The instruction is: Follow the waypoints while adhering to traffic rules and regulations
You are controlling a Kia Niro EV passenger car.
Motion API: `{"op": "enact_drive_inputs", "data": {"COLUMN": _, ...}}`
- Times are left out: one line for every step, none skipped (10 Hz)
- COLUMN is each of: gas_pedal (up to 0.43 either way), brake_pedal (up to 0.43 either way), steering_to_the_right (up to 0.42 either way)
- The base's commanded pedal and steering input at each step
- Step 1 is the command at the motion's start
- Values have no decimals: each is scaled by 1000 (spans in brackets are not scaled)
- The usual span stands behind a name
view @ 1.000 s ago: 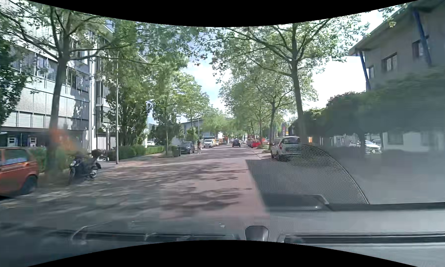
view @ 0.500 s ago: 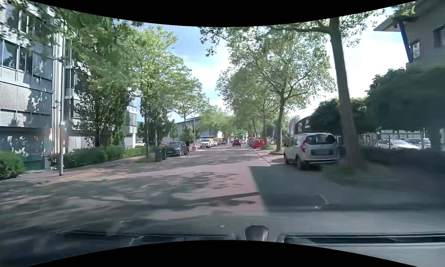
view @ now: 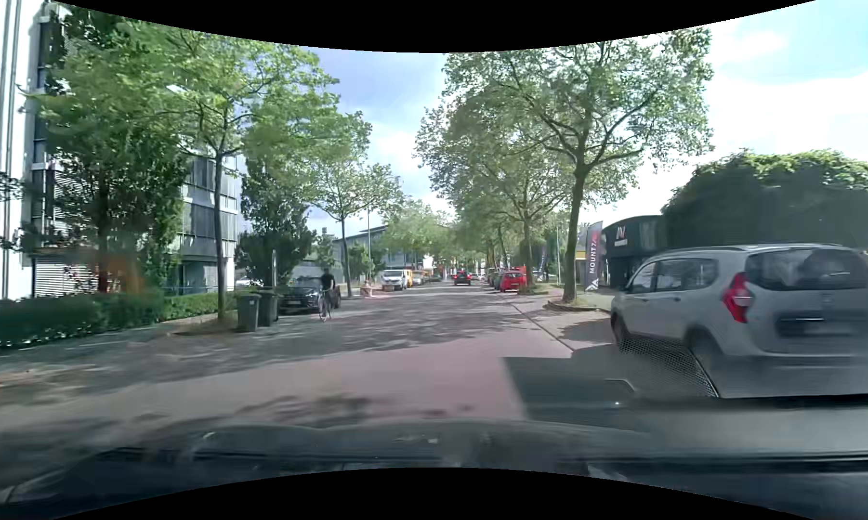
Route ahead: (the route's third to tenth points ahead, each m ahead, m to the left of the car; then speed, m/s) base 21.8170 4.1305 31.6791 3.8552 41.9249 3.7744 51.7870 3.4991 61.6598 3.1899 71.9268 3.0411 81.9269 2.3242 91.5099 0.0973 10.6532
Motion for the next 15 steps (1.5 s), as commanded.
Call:
{"op": "enact_drive_inputs", "data": {"gas_pedal": 79, "brake_pedal": 0, "steering_to_the_right": -3}}
{"op": "enact_drive_inputs", "data": {"gas_pedal": 79, "brake_pedal": 0, "steering_to_the_right": -3}}
{"op": "enact_drive_inputs", "data": {"gas_pedal": 79, "brake_pedal": 0, "steering_to_the_right": -2}}
{"op": "enact_drive_inputs", "data": {"gas_pedal": 67, "brake_pedal": 0, "steering_to_the_right": 1}}
{"op": "enact_drive_inputs", "data": {"gas_pedal": 47, "brake_pedal": 0, "steering_to_the_right": 2}}
{"op": "enact_drive_inputs", "data": {"gas_pedal": 0, "brake_pedal": 0, "steering_to_the_right": 2}}
{"op": "enact_drive_inputs", "data": {"gas_pedal": 0, "brake_pedal": 0, "steering_to_the_right": 3}}
{"op": "enact_drive_inputs", "data": {"gas_pedal": 0, "brake_pedal": 0, "steering_to_the_right": 5}}
{"op": "enact_drive_inputs", "data": {"gas_pedal": 0, "brake_pedal": 0, "steering_to_the_right": 7}}
{"op": "enact_drive_inputs", "data": {"gas_pedal": 0, "brake_pedal": 0, "steering_to_the_right": 7}}
{"op": "enact_drive_inputs", "data": {"gas_pedal": 0, "brake_pedal": 0, "steering_to_the_right": 5}}
{"op": "enact_drive_inputs", "data": {"gas_pedal": 0, "brake_pedal": 0, "steering_to_the_right": 4}}
{"op": "enact_drive_inputs", "data": {"gas_pedal": 0, "brake_pedal": 0, "steering_to_the_right": 4}}
{"op": "enact_drive_inputs", "data": {"gas_pedal": 0, "brake_pedal": 0, "steering_to_the_right": 4}}
{"op": "enact_drive_inputs", "data": {"gas_pedal": 0, "brake_pedal": 0, "steering_to_the_right": 4}}
